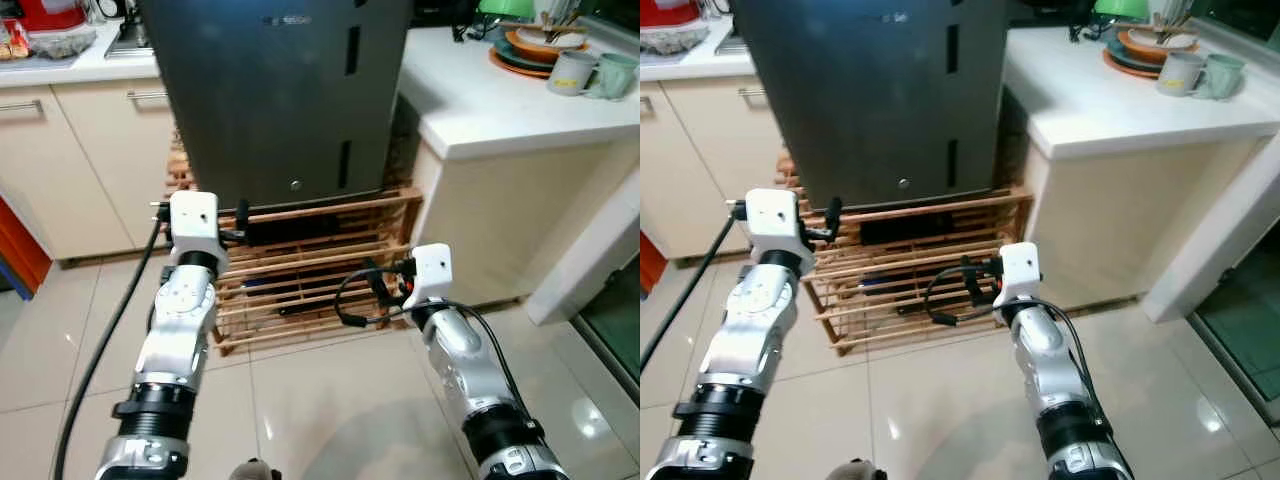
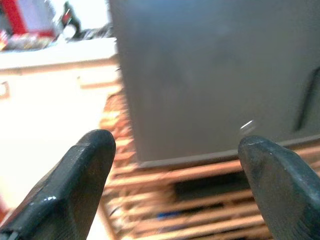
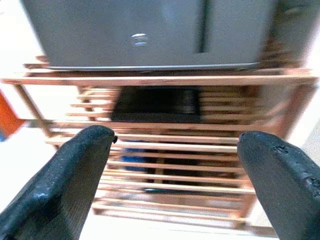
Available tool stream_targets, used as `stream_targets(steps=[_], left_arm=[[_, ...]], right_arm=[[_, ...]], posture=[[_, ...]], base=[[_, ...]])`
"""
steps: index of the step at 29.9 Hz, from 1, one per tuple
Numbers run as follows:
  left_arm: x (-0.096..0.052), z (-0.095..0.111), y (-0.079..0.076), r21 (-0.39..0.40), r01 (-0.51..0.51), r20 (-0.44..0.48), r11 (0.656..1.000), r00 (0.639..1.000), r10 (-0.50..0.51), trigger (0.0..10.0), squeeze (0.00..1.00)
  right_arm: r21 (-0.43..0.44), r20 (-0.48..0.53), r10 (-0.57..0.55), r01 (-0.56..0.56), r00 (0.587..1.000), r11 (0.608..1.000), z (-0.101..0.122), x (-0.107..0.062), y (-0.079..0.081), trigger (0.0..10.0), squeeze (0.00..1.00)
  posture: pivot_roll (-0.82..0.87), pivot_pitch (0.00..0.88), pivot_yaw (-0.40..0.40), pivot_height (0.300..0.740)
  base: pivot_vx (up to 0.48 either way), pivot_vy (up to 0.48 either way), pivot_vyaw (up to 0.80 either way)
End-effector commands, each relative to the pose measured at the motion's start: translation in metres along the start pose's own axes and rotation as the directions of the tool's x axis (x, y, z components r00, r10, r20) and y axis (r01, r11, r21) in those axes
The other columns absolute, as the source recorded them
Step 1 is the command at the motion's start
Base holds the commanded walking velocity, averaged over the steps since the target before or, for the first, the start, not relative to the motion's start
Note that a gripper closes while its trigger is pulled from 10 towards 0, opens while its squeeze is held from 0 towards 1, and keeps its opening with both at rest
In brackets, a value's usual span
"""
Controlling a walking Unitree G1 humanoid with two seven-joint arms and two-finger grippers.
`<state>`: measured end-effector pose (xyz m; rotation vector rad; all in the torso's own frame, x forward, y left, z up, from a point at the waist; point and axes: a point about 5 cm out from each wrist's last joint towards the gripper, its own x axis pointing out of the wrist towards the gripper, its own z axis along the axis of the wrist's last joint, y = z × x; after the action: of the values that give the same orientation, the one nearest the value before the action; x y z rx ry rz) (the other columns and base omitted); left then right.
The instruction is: Restocking fridge
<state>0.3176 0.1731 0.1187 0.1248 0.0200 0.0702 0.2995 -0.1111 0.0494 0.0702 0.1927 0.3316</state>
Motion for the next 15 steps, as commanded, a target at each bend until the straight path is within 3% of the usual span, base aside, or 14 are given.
stream_targets(steps=[1, 6, 10, 15], left_arm=[[0.0, 0.003, -0.01, -0.012, 0.019, 0.011, 1.0, 1.0, -0.019, 10.0, 0.0], [-0.002, 0.003, -0.02, -0.003, 0.054, 0.011, 0.999, 0.999, -0.054, 10.0, 0.0], [0.0, 0.006, -0.015, -0.006, 0.038, 0.018, 0.999, 0.999, -0.038, 10.0, 0.0], [0.002, 0.004, -0.005, -0.029, -0.017, -0.002, 0.999, 1.0, 0.017, 10.0, 0.0]], right_arm=[[-0.003, -0.002, -0.021, 0.021, 1.0, 1.0, 0.001, -0.004, -0.008, 10.0, 0.0], [-0.01, -0.004, -0.025, 0.025, 1.0, 1.0, 0.0, -0.008, -0.011, 10.0, 0.0], [-0.021, -0.001, -0.03, 0.03, 1.0, 0.999, 0.002, -0.01, -0.016, 10.0, 0.0], [-0.016, -0.006, -0.045, 0.045, 0.999, 0.999, 0.001, -0.008, -0.017, 10.0, 0.0]], posture=[[-0.01, 0.0, 0.004, 0.74], [-0.02, 0.0, 0.004, 0.74], [-0.01, 0.0, -0.01, 0.74], [0.0, 0.0, -0.008, 0.74]], base=[[0.0, 0.0, 0.0], [0.0, 0.0, 0.0], [0.135, 0.0, 0.0], [0.31, 0.367, 0.0]])
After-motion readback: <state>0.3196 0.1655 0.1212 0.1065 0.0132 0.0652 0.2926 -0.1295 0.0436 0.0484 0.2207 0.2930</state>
